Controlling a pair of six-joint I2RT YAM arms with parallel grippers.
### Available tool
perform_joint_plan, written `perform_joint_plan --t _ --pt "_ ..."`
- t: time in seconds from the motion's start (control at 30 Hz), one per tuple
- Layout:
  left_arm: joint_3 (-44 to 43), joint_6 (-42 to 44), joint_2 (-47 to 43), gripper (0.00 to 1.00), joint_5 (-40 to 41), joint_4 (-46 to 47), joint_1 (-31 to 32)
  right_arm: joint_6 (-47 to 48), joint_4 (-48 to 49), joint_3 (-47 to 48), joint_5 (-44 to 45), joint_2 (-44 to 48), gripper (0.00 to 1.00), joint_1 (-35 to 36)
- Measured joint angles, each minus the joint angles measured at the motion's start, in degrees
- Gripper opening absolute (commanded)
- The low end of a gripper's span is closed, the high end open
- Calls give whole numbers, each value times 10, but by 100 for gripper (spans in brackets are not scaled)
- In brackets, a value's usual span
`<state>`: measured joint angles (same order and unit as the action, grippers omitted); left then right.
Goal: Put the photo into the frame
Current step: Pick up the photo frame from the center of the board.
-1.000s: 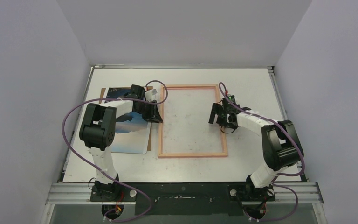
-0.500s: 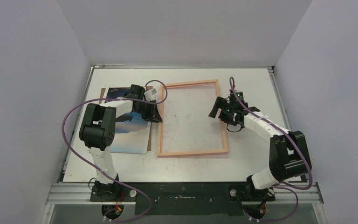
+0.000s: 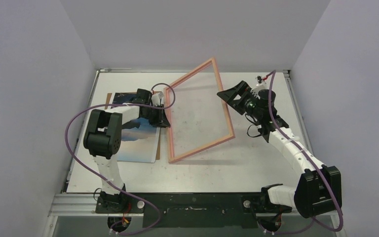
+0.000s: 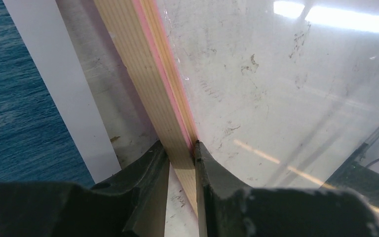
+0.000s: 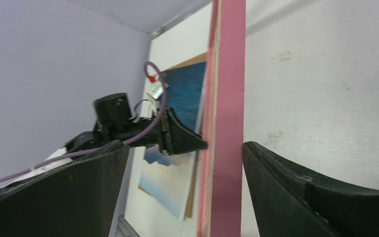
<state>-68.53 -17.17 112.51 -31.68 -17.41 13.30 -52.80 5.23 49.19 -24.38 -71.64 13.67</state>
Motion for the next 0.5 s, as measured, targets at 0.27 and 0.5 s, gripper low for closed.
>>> perform_joint_plan --t 0.27,0.5 --pt "6 -6 1 0 -22 12 12 -101 97 -29 -111 -3 86 31" --pt "8 -6 1 0 -25 15 12 -124 112 -27 -136 -6 84 47"
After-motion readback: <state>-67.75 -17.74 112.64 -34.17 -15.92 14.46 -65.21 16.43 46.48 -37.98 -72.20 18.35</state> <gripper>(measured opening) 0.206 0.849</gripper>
